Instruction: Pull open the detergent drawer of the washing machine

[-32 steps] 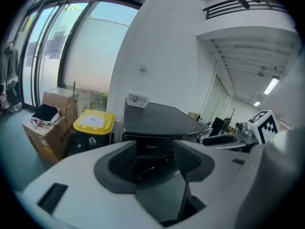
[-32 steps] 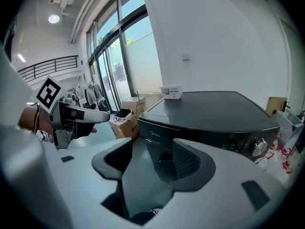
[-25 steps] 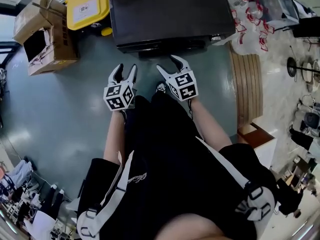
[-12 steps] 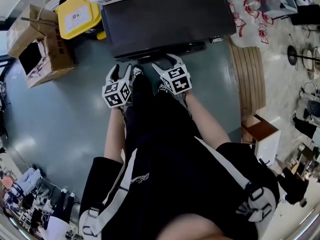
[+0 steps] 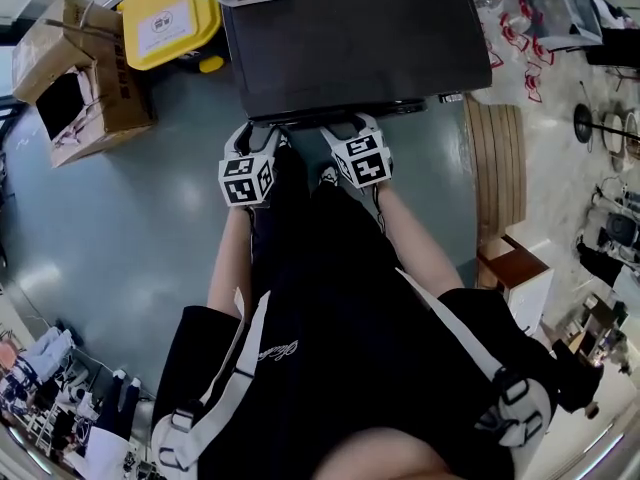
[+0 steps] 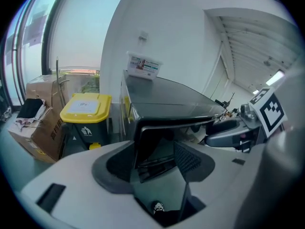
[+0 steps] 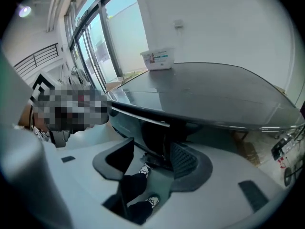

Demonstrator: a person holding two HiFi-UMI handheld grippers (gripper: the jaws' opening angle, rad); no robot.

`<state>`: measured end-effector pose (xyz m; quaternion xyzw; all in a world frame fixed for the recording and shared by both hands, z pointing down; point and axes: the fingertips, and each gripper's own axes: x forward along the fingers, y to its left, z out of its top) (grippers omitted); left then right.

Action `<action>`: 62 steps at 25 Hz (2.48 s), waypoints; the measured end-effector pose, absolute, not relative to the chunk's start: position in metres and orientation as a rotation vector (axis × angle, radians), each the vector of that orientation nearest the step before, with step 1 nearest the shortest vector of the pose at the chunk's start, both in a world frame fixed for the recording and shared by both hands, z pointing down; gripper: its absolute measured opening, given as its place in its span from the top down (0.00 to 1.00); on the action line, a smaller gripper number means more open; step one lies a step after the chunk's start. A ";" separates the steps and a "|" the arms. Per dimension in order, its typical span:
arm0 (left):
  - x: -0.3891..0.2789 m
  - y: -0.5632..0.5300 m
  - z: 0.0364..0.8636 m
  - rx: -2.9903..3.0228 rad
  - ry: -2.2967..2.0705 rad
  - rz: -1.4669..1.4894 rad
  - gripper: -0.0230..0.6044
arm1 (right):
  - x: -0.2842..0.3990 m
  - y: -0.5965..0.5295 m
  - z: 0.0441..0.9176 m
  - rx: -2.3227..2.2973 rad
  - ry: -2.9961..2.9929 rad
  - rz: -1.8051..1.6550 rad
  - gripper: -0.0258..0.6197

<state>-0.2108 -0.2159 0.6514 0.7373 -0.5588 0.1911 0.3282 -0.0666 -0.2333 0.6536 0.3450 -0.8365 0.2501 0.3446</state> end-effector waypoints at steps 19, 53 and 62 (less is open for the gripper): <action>-0.205 -0.221 0.653 1.896 -1.452 0.459 0.56 | -0.062 -0.245 0.656 1.098 -2.096 0.679 0.64; -0.199 -0.203 0.658 1.947 -1.450 0.582 0.56 | -0.060 -0.220 0.656 0.981 -2.162 0.610 0.61; -0.191 -0.205 0.655 2.011 -1.531 0.522 0.56 | -0.057 -0.230 0.649 0.902 -2.309 0.491 0.58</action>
